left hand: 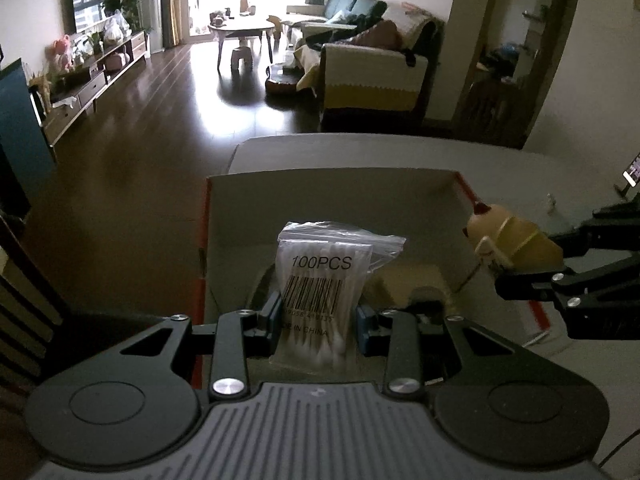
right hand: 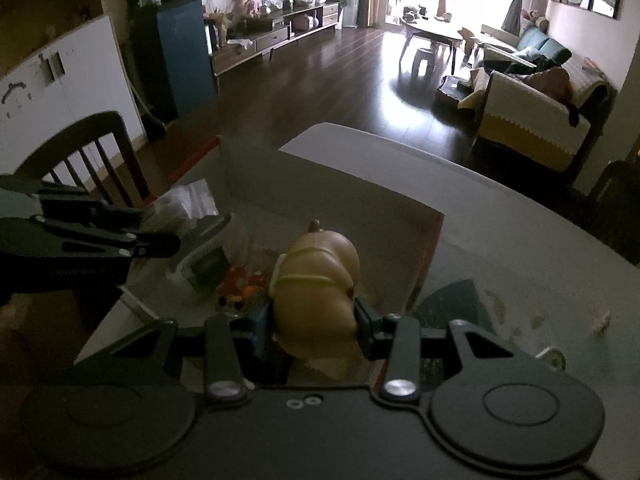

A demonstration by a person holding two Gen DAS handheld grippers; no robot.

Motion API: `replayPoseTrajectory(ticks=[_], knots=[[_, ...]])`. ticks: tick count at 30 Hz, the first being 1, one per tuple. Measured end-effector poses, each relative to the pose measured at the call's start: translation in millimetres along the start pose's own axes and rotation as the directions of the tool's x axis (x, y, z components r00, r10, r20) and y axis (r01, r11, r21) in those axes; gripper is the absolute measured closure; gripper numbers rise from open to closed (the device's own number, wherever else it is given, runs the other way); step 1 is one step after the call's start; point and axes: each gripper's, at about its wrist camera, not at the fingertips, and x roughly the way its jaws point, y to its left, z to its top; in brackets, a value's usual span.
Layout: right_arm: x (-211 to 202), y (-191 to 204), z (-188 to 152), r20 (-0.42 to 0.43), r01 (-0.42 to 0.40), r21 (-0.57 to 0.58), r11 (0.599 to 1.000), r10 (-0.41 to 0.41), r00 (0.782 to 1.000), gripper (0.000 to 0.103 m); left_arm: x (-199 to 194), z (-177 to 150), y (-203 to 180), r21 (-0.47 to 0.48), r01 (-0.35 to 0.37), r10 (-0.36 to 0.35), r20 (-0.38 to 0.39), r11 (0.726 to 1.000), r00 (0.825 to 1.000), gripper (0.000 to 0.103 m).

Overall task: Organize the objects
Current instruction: 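Carry the swab bag and tan toy over the box with both grippers, then open both grippers to drop the swab bag and toy into the box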

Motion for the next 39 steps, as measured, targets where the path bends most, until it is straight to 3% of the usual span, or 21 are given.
replayPoseTrajectory(ticks=[11,28,35,38,39], knots=[[56,-2,19,-0.039,0.073,0.002,0.997,-0.073,0.997,0.061,52,9,0,0.073,-0.044,0.048,-0.055,0.996,0.997,0.069],[96,-3,10,-0.112,0.058,0.018,0.998,-0.056,0.992,0.059,94,13,-7,0.138,-0.009,0.026,-0.12,0.99,0.992,0.067],[88,-5,6,-0.112,0.025,0.027,0.999,-0.022,0.994,0.046,103,12,-12,0.148,0.019,0.004,-0.158,0.989,0.987,0.065],[77,-7,3,-0.1,0.006,0.024,1.0,-0.003,0.995,0.045,105,11,-13,0.15,0.019,0.005,-0.162,0.989,0.987,0.054],[73,-8,2,-0.094,0.003,0.023,1.0,-0.001,0.996,0.043,104,11,-13,0.15,0.017,0.007,-0.159,0.989,0.987,0.044]])
